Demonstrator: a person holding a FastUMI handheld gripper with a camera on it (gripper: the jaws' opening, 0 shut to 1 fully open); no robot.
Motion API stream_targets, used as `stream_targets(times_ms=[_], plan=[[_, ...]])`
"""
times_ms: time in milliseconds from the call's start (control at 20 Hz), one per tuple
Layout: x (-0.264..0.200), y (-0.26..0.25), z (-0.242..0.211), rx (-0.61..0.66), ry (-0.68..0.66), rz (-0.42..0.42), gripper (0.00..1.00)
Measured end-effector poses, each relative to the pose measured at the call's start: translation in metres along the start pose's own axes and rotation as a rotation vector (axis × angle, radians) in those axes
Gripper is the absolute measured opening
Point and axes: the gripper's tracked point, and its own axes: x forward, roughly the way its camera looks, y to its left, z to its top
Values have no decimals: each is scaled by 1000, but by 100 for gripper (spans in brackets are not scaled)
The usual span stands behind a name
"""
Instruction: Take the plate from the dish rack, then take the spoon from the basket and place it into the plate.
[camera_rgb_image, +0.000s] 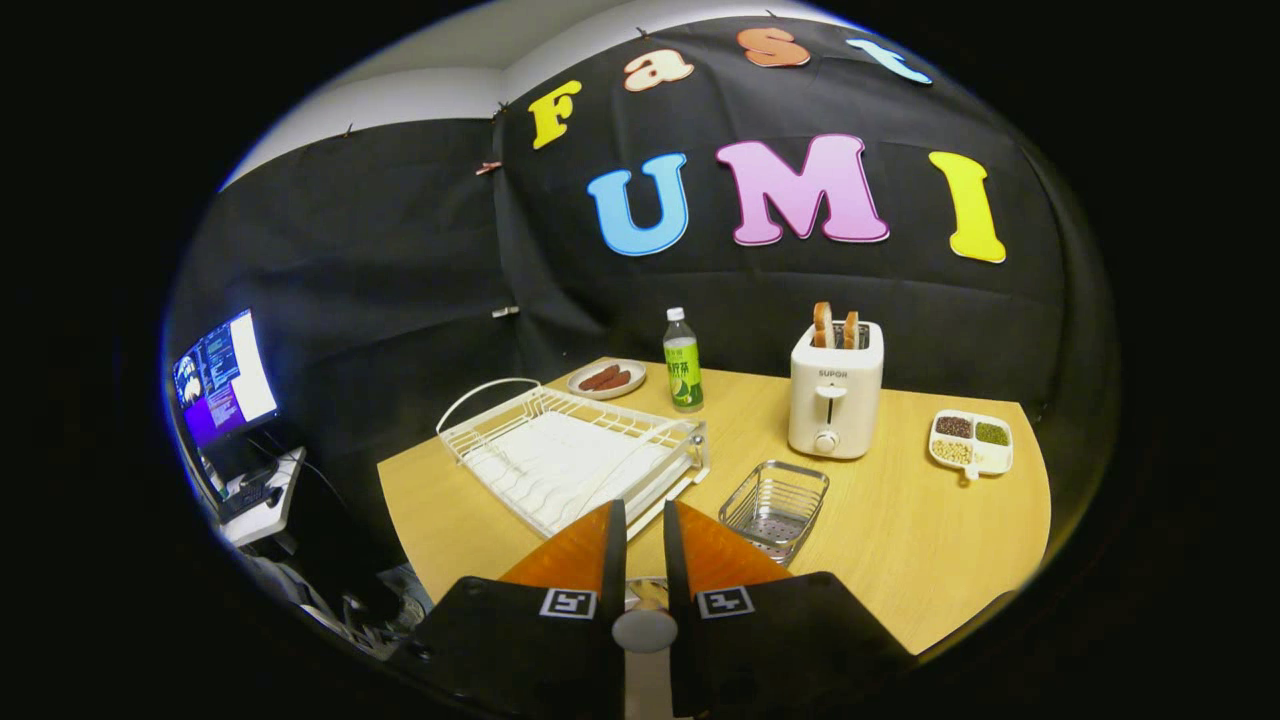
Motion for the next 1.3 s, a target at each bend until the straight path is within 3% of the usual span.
stream_targets(times_ms=[550, 850, 900, 1000, 1100, 1250, 1300], plan=[[6, 5, -82, -44, 171, 32, 26], [11, -2, -86, -18, 200, 20, 26], [10, 1, -75, 10, 171, 27, 31], [1, 0, -55, 31, 146, 29, 78], [-7, -2, -36, 45, 123, 31, 75], [-19, -7, 9, 60, 57, -2, 100], [-24, -11, 29, 53, 23, -22, 99]])
